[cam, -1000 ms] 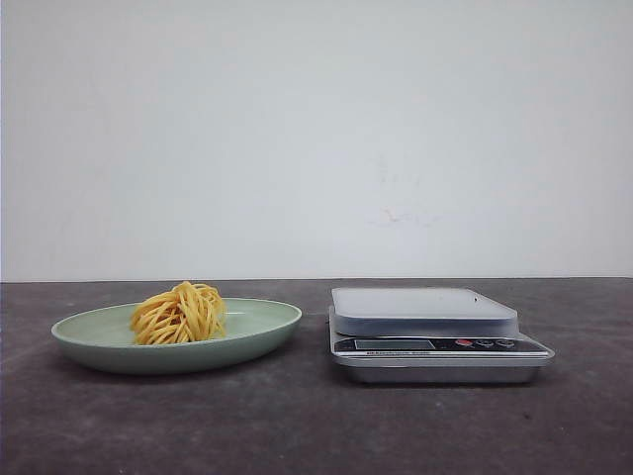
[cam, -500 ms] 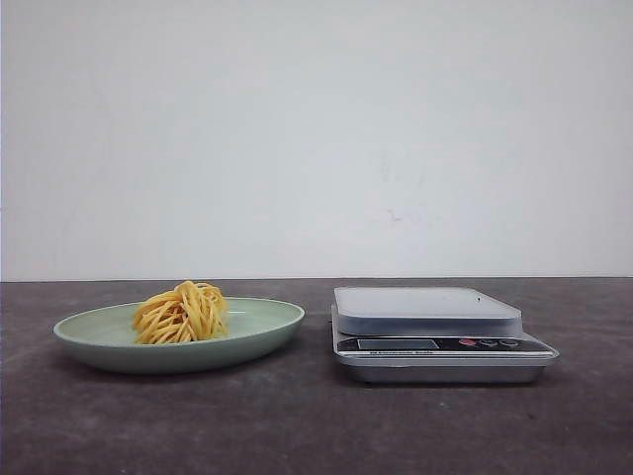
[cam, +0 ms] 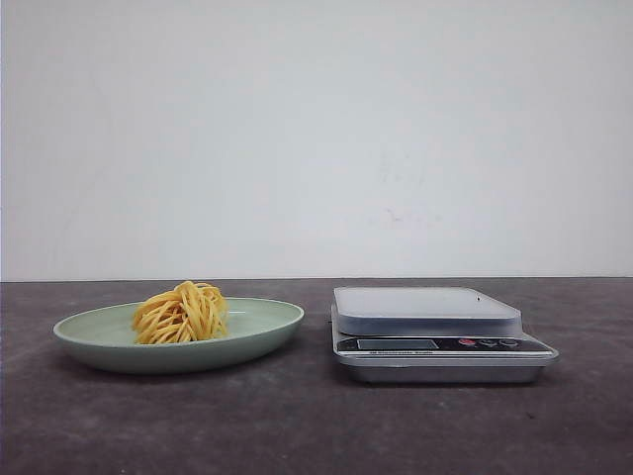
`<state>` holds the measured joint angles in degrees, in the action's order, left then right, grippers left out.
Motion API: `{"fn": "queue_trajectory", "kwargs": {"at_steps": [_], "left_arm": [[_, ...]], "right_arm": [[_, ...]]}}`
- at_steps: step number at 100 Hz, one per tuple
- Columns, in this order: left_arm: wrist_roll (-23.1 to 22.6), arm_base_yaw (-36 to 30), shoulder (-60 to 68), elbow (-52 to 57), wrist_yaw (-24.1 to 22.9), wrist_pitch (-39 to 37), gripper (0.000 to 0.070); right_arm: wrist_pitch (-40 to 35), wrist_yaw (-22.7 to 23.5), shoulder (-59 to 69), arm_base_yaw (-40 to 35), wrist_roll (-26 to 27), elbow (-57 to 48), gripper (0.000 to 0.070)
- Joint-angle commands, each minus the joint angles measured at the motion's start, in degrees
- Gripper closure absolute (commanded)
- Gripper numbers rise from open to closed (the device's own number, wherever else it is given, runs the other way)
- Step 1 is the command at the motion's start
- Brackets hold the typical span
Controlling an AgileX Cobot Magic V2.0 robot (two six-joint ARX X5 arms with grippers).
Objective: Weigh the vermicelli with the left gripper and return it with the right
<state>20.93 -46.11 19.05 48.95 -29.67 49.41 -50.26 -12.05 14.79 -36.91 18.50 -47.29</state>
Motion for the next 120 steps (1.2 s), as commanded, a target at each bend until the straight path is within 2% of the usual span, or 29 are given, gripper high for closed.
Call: {"fn": "queue_trajectory", "kwargs": {"at_steps": [1, 51, 58, 76, 94, 103, 120], "left_arm": [[-0.68, -0.52, 0.09, 0.72, 0.02, -0.94, 0.0684], [-0.81, 0.31, -0.44, 0.72, -0.07, -0.87, 0.0684], [-3.85, 3.72, -0.76, 0.70, 0.02, -1.51, 0.0684], [-5.09, 18.62, -1.29, -1.16, 5.07, -2.60, 0.0684], [-14.32, 31.30, -5.73, -10.43, 15.67, -13.62, 0.0684], [-17.29, 34.95, -9.22, -16.74, 19.28, -19.74, 0.0684], [-18.78, 37.70, -14.67, -28.74, 19.74, -28.85, 0.0684]], "right_arm": [[1.01, -0.17, 0.02, -0.35, 0.79, -0.39, 0.0692], [0.98, -0.15, 0.02, -0.35, 0.79, -0.39, 0.0692], [0.98, -0.15, 0.02, -0.35, 0.79, -0.39, 0.0692], [0.98, -0.15, 0.02, -0.35, 0.79, -0.39, 0.0692], [0.98, -0.17, 0.02, -0.35, 0.79, -0.39, 0.0692], [0.98, -0.17, 0.02, -0.35, 0.79, -0.39, 0.0692], [0.98, -0.17, 0.02, -0.35, 0.79, -0.39, 0.0692]]}}
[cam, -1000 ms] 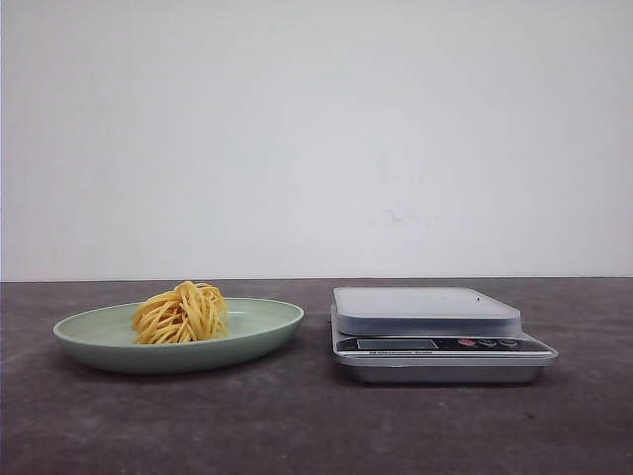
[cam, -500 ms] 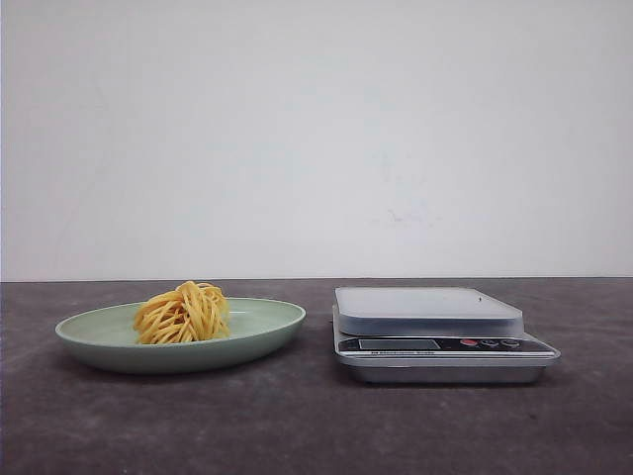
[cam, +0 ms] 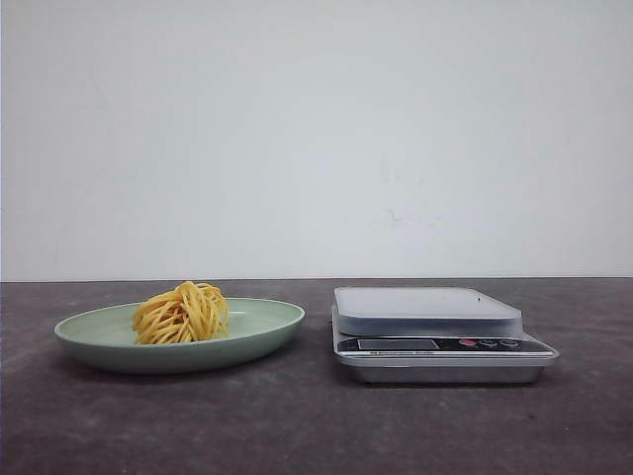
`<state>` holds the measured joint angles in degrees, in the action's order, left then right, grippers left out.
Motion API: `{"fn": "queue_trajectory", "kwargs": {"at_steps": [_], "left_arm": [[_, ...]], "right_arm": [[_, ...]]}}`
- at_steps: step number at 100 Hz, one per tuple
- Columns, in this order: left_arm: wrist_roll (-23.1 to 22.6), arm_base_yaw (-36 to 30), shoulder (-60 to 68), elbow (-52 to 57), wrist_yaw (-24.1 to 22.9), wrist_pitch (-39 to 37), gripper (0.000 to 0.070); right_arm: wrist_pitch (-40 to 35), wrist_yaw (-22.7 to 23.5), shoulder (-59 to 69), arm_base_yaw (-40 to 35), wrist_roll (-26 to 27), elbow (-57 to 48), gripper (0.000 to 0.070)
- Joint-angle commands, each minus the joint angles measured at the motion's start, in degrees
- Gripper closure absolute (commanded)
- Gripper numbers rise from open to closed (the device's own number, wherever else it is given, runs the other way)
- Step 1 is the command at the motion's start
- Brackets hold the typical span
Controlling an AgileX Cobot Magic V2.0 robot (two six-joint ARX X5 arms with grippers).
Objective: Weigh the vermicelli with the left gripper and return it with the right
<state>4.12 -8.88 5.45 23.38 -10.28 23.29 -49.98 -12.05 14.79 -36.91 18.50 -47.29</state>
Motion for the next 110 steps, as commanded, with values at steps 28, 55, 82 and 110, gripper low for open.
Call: {"fn": "queue_trajectory", "kwargs": {"at_steps": [28, 55, 82, 110], "left_arm": [[-1.88, 3.26, -4.15, -17.25, 7.61, -14.14, 0.0684], [-2.38, 4.35, -4.55, -21.49, 7.76, -15.74, 0.0684], [-5.11, 4.87, -5.27, -22.56, 8.59, -16.37, 0.0684], [-5.07, 4.87, -5.27, -22.62, 9.29, -13.38, 0.0684]], "right_arm": [[0.70, -0.17, 0.02, -0.35, 0.79, -0.39, 0.0692], [0.70, -0.17, 0.02, -0.35, 0.79, -0.39, 0.0692], [0.70, -0.17, 0.02, -0.35, 0.79, -0.39, 0.0692], [0.70, -0.17, 0.02, -0.35, 0.79, -0.39, 0.0692]]}}
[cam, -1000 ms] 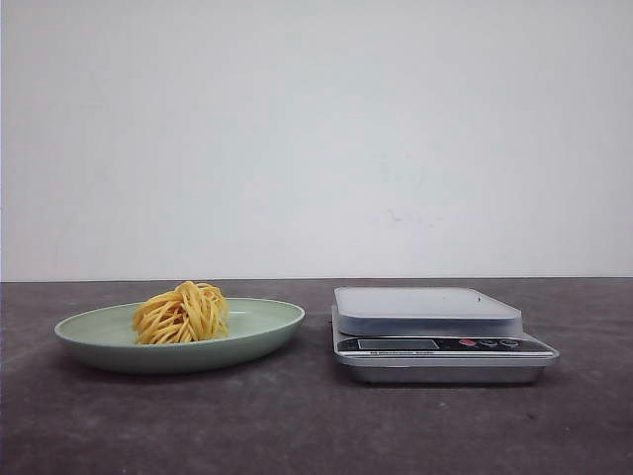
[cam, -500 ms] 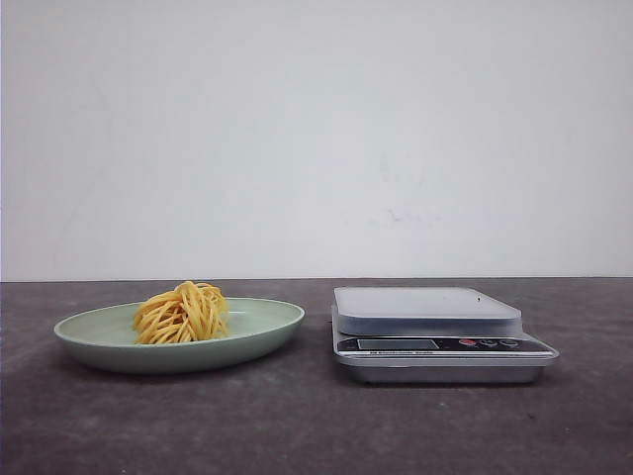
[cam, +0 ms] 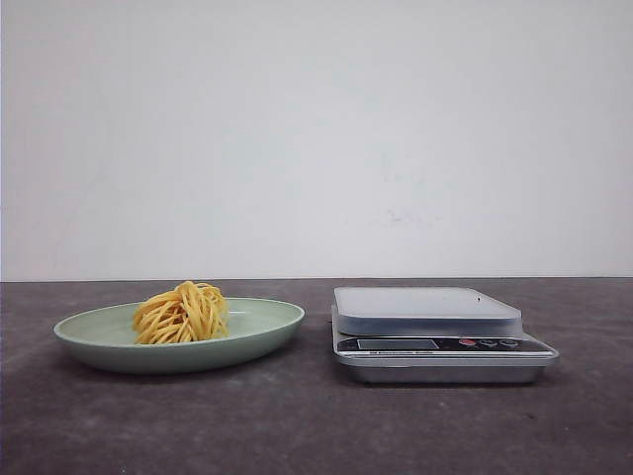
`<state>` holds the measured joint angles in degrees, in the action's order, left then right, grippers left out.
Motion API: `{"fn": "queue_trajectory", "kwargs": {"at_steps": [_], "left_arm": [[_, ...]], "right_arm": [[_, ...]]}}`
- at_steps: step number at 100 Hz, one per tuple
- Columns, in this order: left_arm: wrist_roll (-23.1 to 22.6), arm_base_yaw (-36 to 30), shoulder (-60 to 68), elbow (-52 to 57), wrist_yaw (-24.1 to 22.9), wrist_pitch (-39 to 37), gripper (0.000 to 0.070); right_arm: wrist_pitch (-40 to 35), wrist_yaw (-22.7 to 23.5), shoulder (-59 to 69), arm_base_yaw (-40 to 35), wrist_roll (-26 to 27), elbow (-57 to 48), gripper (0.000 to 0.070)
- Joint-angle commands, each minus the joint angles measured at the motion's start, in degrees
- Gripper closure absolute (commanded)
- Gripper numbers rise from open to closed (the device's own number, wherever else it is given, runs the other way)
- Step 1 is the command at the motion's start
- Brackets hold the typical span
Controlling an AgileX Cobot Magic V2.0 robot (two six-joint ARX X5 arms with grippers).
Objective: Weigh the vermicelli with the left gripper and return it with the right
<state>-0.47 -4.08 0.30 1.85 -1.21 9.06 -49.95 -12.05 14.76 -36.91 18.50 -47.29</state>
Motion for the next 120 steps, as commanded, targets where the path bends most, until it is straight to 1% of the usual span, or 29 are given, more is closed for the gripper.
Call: {"fn": "queue_trajectory", "kwargs": {"at_steps": [1, 4, 100, 103, 107, 111, 117, 120], "left_arm": [[-0.46, 0.07, -0.11, -1.09, 0.24, 1.18, 0.0684], [-0.44, 0.04, -0.11, -1.09, 0.22, 2.10, 0.0684], [-0.39, 0.04, -0.11, -1.05, 0.17, 1.77, 0.0684], [-0.39, 0.04, -0.11, -1.05, 0.17, 1.77, 0.0684], [-0.39, 0.04, -0.11, -1.05, 0.17, 1.77, 0.0684], [-0.39, 0.04, -0.11, -1.05, 0.17, 1.77, 0.0684], [-0.39, 0.04, -0.11, -1.05, 0.17, 1.77, 0.0684], [-0.39, 0.04, -0.11, -1.05, 0.17, 1.77, 0.0684]], "right_arm": [[0.68, -0.17, 0.04, -0.35, 0.79, -0.39, 0.0692], [0.68, -0.17, 0.04, -0.35, 0.79, -0.39, 0.0692], [0.68, -0.17, 0.04, -0.35, 0.76, -0.39, 0.0692], [0.70, -0.22, 0.04, -0.35, -0.35, -0.39, 0.0692], [1.05, -1.18, 0.04, -0.35, -3.58, -0.39, 0.0692], [1.86, -2.47, -0.07, 0.04, -4.66, -0.39, 0.0692], [3.74, -4.96, -1.29, 3.04, -7.52, -0.33, 0.0692], [4.83, -4.83, -1.66, 4.66, -8.72, -0.22, 0.0691]]}}
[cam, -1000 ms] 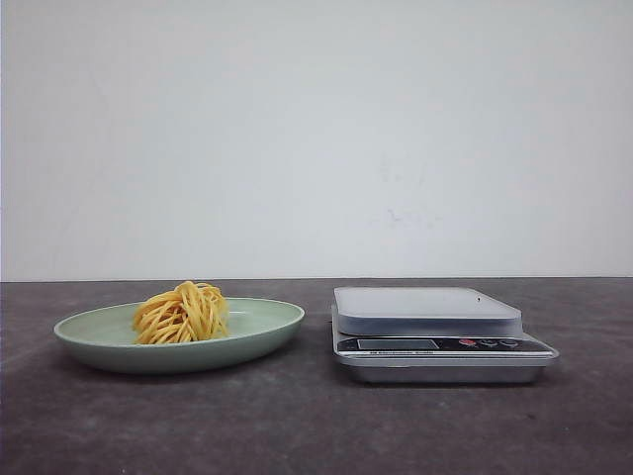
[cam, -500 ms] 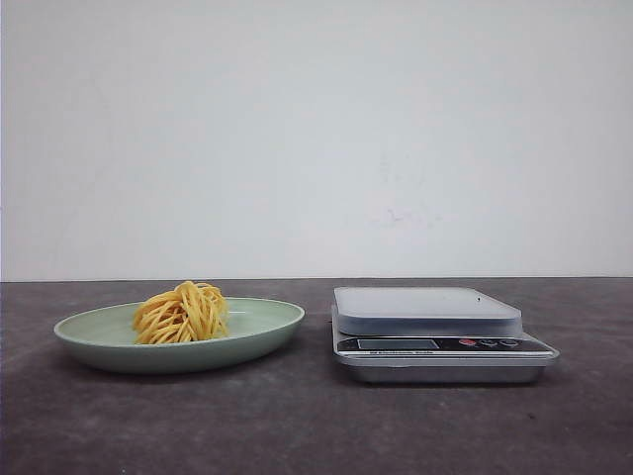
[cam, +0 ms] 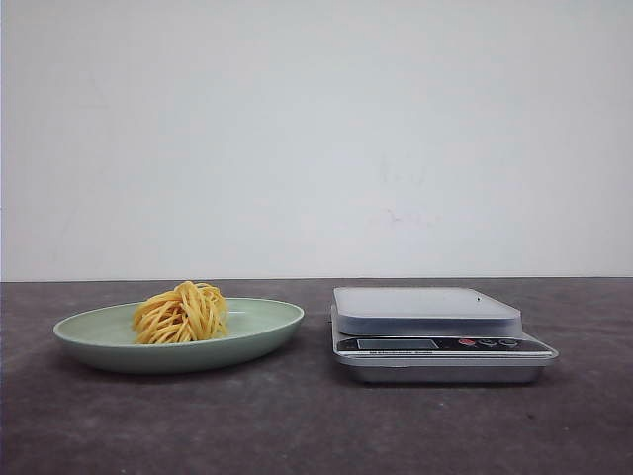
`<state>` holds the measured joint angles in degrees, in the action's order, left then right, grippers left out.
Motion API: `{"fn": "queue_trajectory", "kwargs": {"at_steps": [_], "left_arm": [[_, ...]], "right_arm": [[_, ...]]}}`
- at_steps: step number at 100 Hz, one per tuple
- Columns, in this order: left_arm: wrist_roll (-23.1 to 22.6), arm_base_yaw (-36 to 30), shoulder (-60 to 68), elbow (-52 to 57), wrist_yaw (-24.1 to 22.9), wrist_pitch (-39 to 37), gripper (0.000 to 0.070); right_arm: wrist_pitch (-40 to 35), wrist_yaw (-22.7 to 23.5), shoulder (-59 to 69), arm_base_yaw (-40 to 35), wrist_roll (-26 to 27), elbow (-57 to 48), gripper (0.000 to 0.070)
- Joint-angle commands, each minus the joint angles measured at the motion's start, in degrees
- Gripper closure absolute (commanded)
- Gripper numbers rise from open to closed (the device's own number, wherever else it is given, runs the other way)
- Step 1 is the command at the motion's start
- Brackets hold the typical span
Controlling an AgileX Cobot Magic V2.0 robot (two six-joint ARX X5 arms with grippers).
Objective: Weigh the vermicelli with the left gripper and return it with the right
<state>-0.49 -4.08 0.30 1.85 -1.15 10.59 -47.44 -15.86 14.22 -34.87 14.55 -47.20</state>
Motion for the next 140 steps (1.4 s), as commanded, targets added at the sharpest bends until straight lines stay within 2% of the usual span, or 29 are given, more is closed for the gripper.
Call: {"fn": "queue_trajectory", "kwargs": {"at_steps": [1, 24, 45, 59, 75, 125, 140], "left_arm": [[-0.37, 0.04, -0.11, -1.05, 0.11, 0.24, 0.0684], [-0.37, 0.04, -0.11, -1.05, 0.11, 0.24, 0.0684], [-0.37, 0.04, -0.11, -1.05, 0.11, 0.24, 0.0684], [-0.37, 0.04, -0.11, -1.05, 0.11, 0.24, 0.0684], [-0.37, 0.04, -0.11, -1.05, 0.11, 0.24, 0.0684], [-0.37, 0.04, -0.11, -1.05, 0.11, 0.22, 0.0684], [-0.37, 0.04, -0.11, -1.05, 0.11, 0.22, 0.0684]], "right_arm": [[2.82, -0.81, -1.27, 3.32, -5.22, -0.22, 0.0692], [17.70, 3.37, -7.74, 22.77, -15.17, 7.74, 0.0692], [24.37, 10.38, -11.23, 33.97, -15.65, 20.33, 0.0692], [32.70, 12.85, -13.35, 35.89, -15.58, 30.62, 0.0692], [40.15, 12.96, -13.99, 36.00, -15.41, 38.32, 0.0692], [41.38, 13.14, -13.99, 36.15, -15.61, 46.38, 0.0691], [38.77, 13.51, -13.99, 36.15, -15.67, 46.49, 0.0692]]}}
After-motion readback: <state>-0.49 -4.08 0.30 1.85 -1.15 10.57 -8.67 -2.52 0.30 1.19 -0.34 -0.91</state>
